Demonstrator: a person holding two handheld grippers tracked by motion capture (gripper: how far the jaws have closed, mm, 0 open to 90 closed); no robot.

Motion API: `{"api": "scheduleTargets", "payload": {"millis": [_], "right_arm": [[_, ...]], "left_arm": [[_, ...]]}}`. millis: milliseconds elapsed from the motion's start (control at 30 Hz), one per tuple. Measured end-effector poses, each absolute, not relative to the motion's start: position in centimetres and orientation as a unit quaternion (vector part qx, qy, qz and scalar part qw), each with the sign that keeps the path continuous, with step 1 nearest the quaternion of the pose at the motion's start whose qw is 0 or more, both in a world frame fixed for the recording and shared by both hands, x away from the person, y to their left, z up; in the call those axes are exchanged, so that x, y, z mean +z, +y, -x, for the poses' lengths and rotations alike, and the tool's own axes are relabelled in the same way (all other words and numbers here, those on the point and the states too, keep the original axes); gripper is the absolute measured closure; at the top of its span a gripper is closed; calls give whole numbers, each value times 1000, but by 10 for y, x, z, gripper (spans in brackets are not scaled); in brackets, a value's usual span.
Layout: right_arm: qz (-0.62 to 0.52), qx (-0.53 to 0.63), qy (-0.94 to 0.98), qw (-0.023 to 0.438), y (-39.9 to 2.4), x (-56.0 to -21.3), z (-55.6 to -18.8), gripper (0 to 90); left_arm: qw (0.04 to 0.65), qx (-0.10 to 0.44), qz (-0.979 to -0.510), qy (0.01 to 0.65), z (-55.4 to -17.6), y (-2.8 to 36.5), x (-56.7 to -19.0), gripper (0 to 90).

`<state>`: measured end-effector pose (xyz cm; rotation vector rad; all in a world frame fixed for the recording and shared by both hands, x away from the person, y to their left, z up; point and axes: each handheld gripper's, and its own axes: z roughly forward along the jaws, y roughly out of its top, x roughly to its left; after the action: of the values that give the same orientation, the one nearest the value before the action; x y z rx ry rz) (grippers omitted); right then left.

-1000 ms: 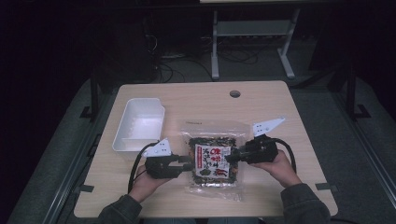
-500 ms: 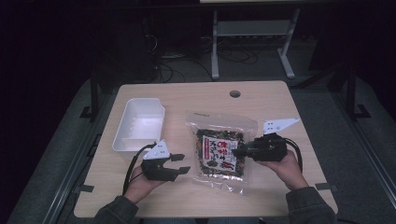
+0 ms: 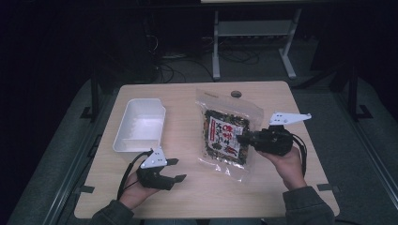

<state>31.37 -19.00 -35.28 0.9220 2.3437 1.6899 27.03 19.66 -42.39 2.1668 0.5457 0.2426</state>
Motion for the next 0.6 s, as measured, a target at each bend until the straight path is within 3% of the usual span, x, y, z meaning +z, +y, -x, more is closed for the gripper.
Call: {"api": "scheduleTargets", "payload": {"millis": [200, 600], "right_arm": [[-335, 537, 765, 116, -175, -344, -315, 752], [-350, 544, 746, 158, -139, -334, -319, 753]], "left_arm": [[430, 101, -869, 224, -265, 206, -426, 316], [417, 113, -875, 218, -258, 217, -427, 279]]}}
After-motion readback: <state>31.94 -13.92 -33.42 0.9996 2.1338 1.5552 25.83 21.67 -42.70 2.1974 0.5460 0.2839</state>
